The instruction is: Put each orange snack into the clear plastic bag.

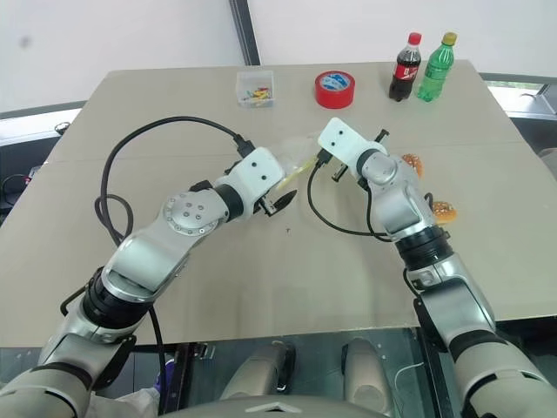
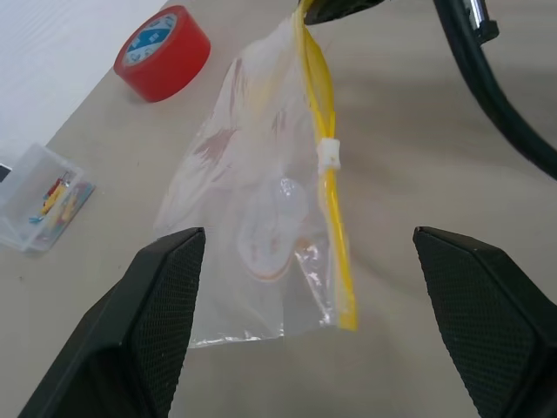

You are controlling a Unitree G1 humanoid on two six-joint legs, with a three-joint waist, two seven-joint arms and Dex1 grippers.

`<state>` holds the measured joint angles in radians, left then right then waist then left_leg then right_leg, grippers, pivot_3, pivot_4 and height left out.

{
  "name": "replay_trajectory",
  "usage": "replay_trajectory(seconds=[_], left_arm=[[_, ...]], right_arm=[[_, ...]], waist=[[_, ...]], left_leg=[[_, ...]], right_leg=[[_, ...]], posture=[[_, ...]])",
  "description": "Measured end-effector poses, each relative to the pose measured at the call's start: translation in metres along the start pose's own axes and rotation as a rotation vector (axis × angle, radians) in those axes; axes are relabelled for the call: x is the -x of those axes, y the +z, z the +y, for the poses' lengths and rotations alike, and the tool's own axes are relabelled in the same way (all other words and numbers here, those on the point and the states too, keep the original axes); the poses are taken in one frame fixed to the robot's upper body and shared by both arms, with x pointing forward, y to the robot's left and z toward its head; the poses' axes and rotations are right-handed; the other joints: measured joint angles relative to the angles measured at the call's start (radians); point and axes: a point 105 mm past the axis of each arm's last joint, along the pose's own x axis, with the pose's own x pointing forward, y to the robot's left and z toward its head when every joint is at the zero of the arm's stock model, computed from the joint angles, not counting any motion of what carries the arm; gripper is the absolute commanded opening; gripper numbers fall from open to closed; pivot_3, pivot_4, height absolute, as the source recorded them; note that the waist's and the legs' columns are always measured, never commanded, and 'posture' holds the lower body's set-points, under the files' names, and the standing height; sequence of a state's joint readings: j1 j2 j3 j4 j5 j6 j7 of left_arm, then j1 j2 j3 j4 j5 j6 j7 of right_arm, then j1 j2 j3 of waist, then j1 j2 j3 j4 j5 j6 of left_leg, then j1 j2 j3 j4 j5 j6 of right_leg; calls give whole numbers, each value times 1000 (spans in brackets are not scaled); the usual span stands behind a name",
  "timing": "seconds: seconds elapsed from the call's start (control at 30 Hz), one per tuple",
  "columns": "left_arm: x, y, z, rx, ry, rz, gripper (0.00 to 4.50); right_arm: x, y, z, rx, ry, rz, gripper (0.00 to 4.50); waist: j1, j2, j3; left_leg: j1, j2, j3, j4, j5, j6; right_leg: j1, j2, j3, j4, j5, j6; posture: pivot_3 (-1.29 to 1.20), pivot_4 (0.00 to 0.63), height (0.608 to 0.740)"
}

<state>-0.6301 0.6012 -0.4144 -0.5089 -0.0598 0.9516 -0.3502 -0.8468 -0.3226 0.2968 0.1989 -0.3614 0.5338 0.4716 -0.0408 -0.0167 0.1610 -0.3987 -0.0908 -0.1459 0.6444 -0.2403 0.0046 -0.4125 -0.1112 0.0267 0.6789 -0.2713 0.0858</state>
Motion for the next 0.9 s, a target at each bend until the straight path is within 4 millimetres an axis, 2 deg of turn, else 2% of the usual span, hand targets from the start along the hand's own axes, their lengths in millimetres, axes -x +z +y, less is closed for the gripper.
replay_trajectory(seconds=[0.13,0.17,0.23,0.3,0.4,0.47,0.6,0.77,0.87,0.9], left_arm=[[-4,-4,-1,-5,-5,20,4047],[-7,-6,-2,-4,-8,28,3667],[-10,-9,-3,-5,-14,38,3261],[-13,-9,-3,-7,-13,40,2311],[-14,-7,-1,-19,-11,27,1162],[-15,-5,0,-31,-9,16,195],[-14,0,2,-68,-10,-10,88],[-14,-11,15,-168,6,-66,88],[-13,-27,15,-214,-57,-150,0],[-13,-33,18,-212,-65,-162,0]], right_arm=[[1,6,1,-9,-3,-11,0],[1,7,2,-13,-3,-12,0],[1,8,3,-19,-3,-13,0],[1,8,3,-26,-6,-6,0],[1,8,3,-28,-10,-6,0],[1,8,2,-27,-15,-5,0],[3,8,2,-26,-22,-5,0],[13,-4,10,-28,-4,-1,0],[28,-19,22,-26,59,-3,755],[34,-25,23,-35,58,5,1236]], waist=[[0,0,0],[0,0,0],[0,0,0],[0,0,0],[0,0,0],[0,0,0],[-1,0,0],[1,0,0],[4,0,0],[6,0,0]], left_leg=[[0,0,0,0,0,0],[0,0,0,0,0,0],[0,0,0,0,0,0],[0,0,0,0,0,0],[0,0,0,0,0,0],[0,0,0,0,0,0],[0,0,0,0,0,0],[0,1,0,0,0,0],[-1,1,0,0,0,0],[-1,0,0,1,0,0]], right_leg=[[0,0,0,0,0,0],[0,0,0,0,0,0],[0,0,0,0,0,0],[0,0,0,0,0,0],[0,0,0,0,0,0],[0,0,0,0,0,0],[0,0,0,0,0,0],[0,0,0,0,0,0],[0,-1,0,-1,0,0],[0,-1,-1,0,0,0]], posture=[[0,150,740],[0,150,740],[0,150,740],[0,150,740],[0,150,740],[0,150,740],[0,150,740],[0,150,740],[0,150,740],[0,150,740]])
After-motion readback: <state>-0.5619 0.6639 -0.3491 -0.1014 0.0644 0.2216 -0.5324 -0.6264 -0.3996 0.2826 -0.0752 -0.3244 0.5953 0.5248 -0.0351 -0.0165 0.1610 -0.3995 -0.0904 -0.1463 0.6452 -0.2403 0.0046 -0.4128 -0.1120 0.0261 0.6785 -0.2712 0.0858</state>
